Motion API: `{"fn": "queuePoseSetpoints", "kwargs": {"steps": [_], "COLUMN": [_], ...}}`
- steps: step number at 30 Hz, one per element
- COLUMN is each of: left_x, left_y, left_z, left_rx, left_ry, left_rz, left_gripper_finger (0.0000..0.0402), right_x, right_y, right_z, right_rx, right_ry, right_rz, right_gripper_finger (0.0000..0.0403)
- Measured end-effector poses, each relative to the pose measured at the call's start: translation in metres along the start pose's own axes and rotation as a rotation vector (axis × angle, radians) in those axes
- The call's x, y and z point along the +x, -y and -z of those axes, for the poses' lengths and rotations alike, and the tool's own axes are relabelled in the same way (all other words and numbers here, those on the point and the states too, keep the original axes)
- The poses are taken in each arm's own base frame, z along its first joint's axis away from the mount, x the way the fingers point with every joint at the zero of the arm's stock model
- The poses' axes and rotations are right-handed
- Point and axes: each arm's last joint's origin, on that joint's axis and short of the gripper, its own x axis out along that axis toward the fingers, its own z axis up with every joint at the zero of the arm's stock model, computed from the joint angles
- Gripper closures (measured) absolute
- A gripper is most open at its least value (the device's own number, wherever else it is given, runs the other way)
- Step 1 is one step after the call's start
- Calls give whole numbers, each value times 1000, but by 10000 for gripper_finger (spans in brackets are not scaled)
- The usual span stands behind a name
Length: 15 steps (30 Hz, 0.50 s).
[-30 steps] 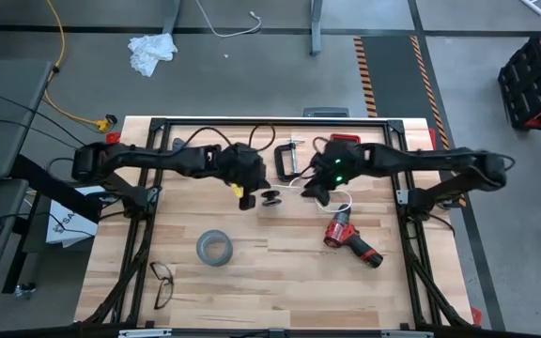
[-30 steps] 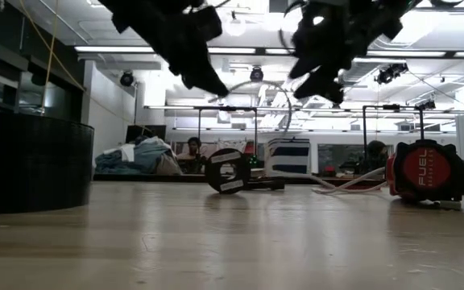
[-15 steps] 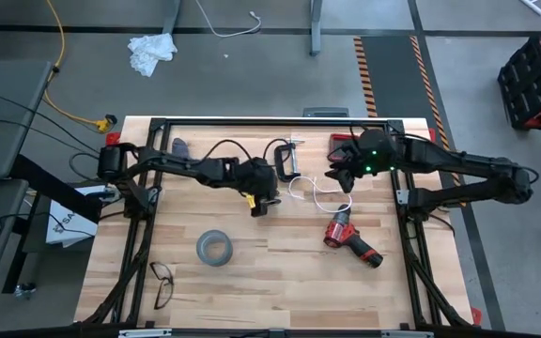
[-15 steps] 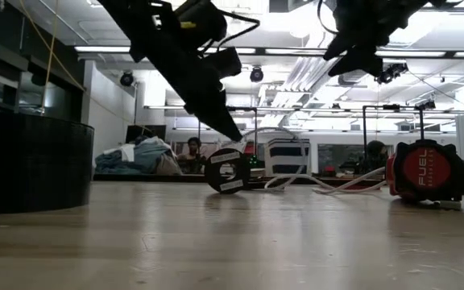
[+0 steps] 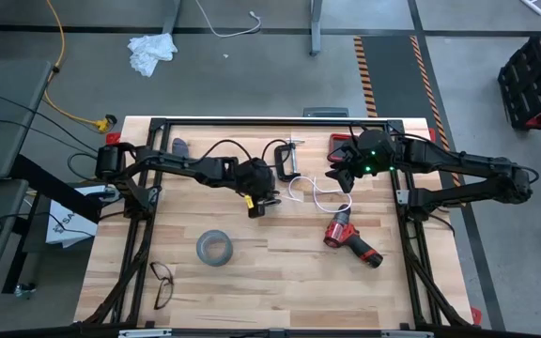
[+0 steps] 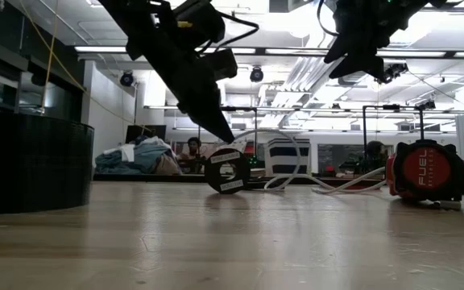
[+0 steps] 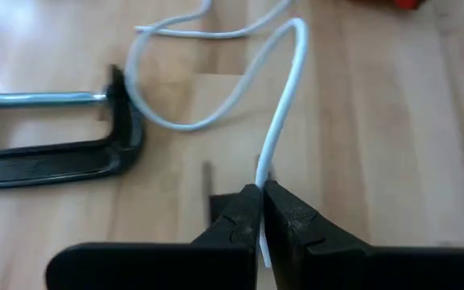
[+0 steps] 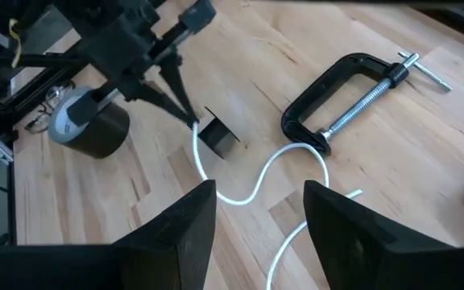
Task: Coil cords
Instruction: Uncoil the white wire from the black spool
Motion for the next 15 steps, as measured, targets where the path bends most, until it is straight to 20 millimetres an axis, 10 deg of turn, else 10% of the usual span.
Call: {"fn": "queuePoseSetpoints", "kwargs": {"steps": [15], "left_x": [0], "left_y": [-2], "left_z": [0], "left_rx": [-111], "left_ry": [2], "left_rz": [1], "left_gripper_finger": [344], "right_x": [0], "right_y": [0], "right_z": [0], "right_rx": [-7], "right_ry": [1], "right_rz": [0], "right_gripper_finger": [220]}}
